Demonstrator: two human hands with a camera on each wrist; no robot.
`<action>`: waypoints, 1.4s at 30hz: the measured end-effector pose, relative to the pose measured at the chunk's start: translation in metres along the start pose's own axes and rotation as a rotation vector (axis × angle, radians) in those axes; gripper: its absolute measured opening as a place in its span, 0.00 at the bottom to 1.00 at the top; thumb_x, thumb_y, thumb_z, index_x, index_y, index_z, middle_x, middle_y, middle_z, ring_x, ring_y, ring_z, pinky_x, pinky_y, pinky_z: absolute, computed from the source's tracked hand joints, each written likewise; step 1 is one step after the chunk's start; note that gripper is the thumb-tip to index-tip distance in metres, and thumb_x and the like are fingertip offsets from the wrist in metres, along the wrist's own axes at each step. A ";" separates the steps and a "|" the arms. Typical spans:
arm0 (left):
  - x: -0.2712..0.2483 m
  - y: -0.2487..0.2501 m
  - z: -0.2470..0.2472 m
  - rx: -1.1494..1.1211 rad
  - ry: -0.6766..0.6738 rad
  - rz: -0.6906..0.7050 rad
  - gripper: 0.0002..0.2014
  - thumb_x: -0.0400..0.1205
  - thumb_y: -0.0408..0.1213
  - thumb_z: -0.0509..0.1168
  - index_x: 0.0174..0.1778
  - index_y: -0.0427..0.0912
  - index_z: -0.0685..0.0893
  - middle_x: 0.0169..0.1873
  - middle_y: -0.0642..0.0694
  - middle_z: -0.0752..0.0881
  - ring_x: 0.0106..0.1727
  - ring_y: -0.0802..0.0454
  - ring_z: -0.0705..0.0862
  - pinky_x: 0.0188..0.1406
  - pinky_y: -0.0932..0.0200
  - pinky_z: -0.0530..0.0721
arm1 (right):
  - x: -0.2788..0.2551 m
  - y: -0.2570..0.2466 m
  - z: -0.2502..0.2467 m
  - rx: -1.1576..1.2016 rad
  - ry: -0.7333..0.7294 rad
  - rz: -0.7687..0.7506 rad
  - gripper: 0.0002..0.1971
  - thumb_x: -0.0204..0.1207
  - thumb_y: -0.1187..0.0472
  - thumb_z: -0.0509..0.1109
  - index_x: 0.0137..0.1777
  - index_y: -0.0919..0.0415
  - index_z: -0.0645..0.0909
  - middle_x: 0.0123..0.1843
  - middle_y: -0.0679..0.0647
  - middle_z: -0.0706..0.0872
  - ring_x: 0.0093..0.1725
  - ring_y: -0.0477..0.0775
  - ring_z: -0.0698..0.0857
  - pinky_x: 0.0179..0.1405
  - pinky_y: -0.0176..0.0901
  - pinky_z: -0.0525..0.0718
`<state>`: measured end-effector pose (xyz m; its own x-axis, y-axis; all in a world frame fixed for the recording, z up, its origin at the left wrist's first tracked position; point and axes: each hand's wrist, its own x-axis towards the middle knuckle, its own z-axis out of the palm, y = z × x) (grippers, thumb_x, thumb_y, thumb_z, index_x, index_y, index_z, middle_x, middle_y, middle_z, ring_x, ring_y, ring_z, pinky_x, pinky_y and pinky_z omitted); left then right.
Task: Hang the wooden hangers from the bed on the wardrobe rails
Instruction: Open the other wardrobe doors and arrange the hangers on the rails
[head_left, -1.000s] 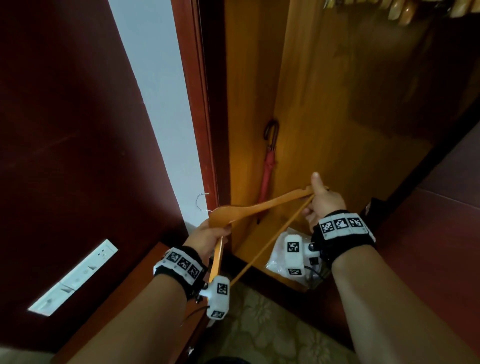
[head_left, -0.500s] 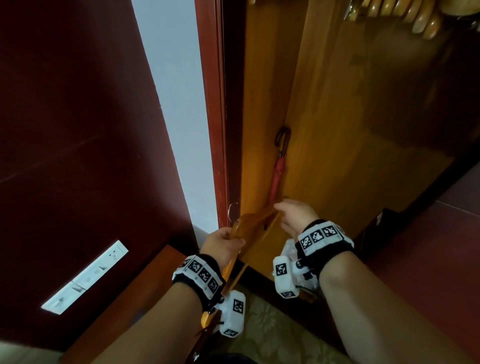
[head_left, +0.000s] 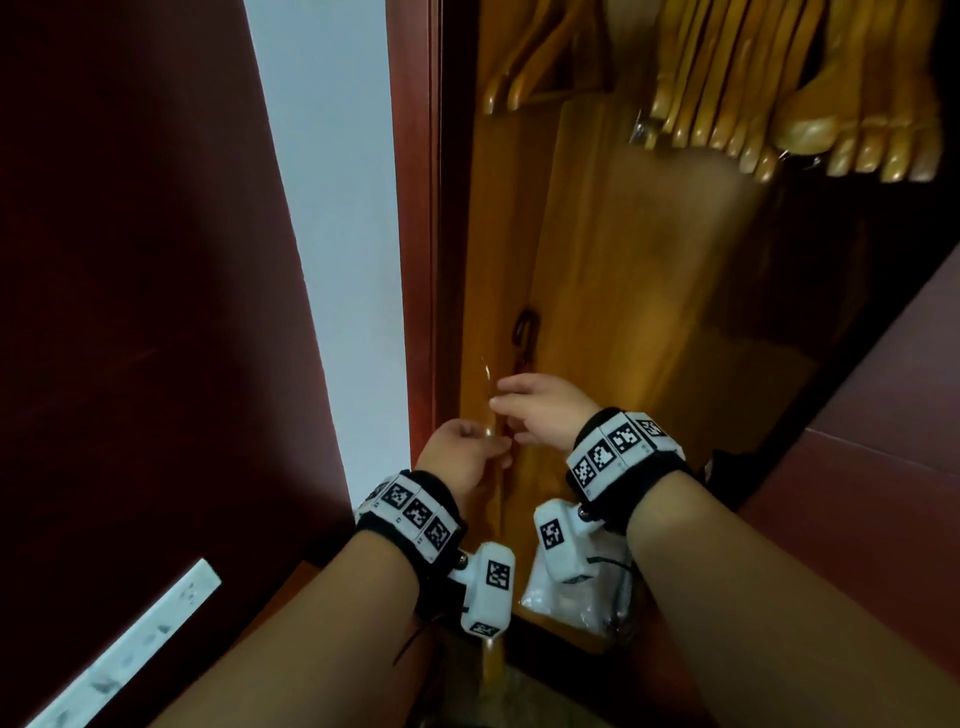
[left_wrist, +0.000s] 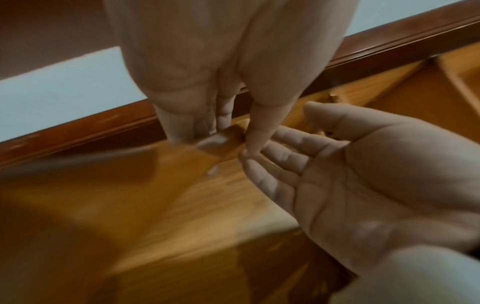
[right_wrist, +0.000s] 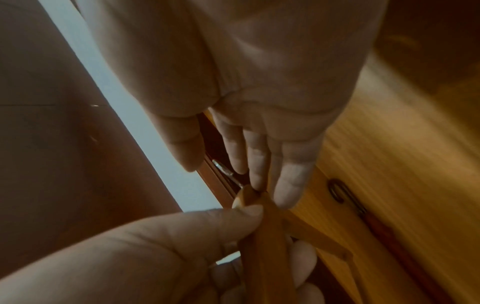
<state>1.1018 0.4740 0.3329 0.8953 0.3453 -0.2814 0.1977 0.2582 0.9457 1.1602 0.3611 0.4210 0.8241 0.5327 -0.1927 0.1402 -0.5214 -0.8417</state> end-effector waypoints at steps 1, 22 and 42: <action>-0.002 0.013 0.002 0.006 -0.043 0.020 0.19 0.75 0.32 0.75 0.57 0.29 0.80 0.37 0.33 0.89 0.34 0.41 0.82 0.25 0.56 0.74 | 0.000 -0.009 -0.006 -0.015 0.024 -0.012 0.25 0.81 0.54 0.69 0.78 0.54 0.74 0.69 0.53 0.82 0.61 0.54 0.85 0.63 0.54 0.86; 0.016 0.327 0.114 -0.050 -0.526 0.402 0.50 0.74 0.11 0.68 0.87 0.54 0.61 0.70 0.36 0.81 0.59 0.35 0.90 0.43 0.49 0.91 | 0.016 -0.228 -0.246 -0.250 0.281 -0.291 0.23 0.71 0.65 0.71 0.68 0.61 0.80 0.59 0.67 0.88 0.59 0.66 0.88 0.62 0.65 0.85; 0.143 0.427 0.189 0.060 -0.426 0.494 0.21 0.82 0.16 0.62 0.70 0.34 0.80 0.64 0.23 0.83 0.52 0.37 0.88 0.54 0.51 0.87 | 0.129 -0.247 -0.352 -0.340 0.158 -0.270 0.17 0.76 0.64 0.67 0.64 0.59 0.81 0.59 0.67 0.89 0.61 0.65 0.88 0.60 0.57 0.85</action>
<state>1.3896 0.4635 0.7270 0.9638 0.0196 0.2660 -0.2665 0.1056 0.9580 1.4251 0.3235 0.7814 0.8031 0.5852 0.1120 0.5115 -0.5808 -0.6333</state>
